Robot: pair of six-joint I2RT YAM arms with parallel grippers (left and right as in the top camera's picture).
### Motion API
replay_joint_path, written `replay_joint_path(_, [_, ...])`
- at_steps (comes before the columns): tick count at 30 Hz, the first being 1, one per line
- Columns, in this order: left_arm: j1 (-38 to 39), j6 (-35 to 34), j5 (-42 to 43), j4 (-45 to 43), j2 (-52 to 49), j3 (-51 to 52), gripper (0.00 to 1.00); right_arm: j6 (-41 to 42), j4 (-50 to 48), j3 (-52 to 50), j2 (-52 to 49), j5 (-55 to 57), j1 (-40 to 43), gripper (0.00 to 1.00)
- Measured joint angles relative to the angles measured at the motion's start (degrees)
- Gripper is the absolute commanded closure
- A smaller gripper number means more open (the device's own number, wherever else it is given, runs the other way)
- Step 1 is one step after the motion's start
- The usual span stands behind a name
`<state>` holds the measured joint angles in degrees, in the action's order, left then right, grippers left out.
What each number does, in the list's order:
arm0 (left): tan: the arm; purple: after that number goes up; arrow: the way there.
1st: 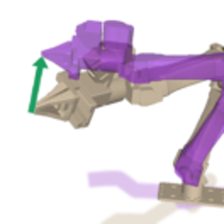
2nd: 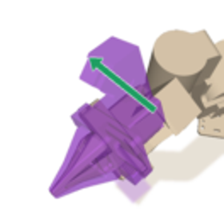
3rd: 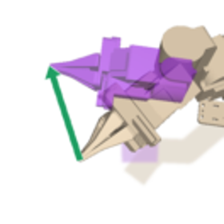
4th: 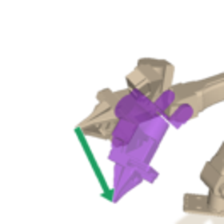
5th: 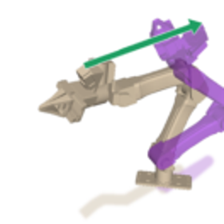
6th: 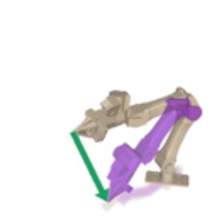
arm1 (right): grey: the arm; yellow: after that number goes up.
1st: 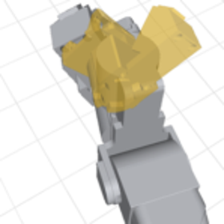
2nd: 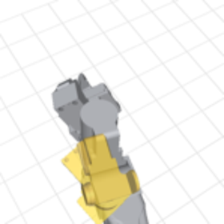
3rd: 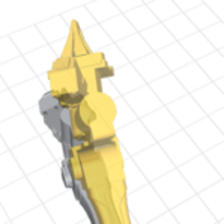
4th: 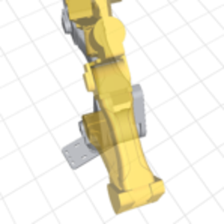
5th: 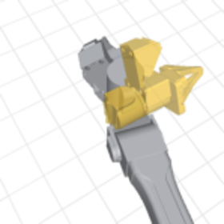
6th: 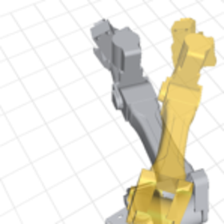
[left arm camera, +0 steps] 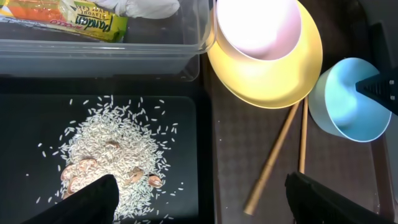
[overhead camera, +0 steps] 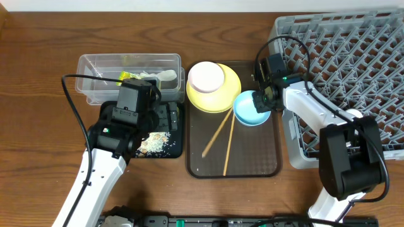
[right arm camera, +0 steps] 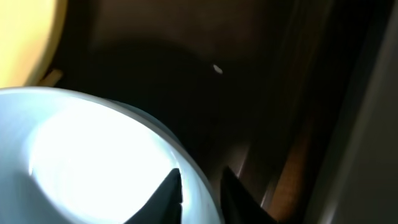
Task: Sort waste into correct bins and load items into the dishwasher rack
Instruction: 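Grasp the light-blue bowl with the right gripper and place it in the rack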
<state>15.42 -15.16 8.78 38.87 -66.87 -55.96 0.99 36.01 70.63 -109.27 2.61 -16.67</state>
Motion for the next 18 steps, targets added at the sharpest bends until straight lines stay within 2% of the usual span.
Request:
replay_joint_path(5, [0.0, 0.0, 0.0, 0.0, 0.0, 0.0, 0.12, 0.1, 0.7, 0.0, 0.3, 1.1, 0.6, 0.99])
replay_joint_path(12, [0.0, 0.0, 0.0, 0.0, 0.0, 0.0, 0.12, 0.3, -0.1, 0.0, 7.6, 6.0, 0.7, 0.99])
replay_joint_path(18, [0.0, 0.0, 0.0, 0.0, 0.0, 0.0, 0.12, 0.3, -7.8, 0.0, 16.9, 15.7, 0.7, 0.99])
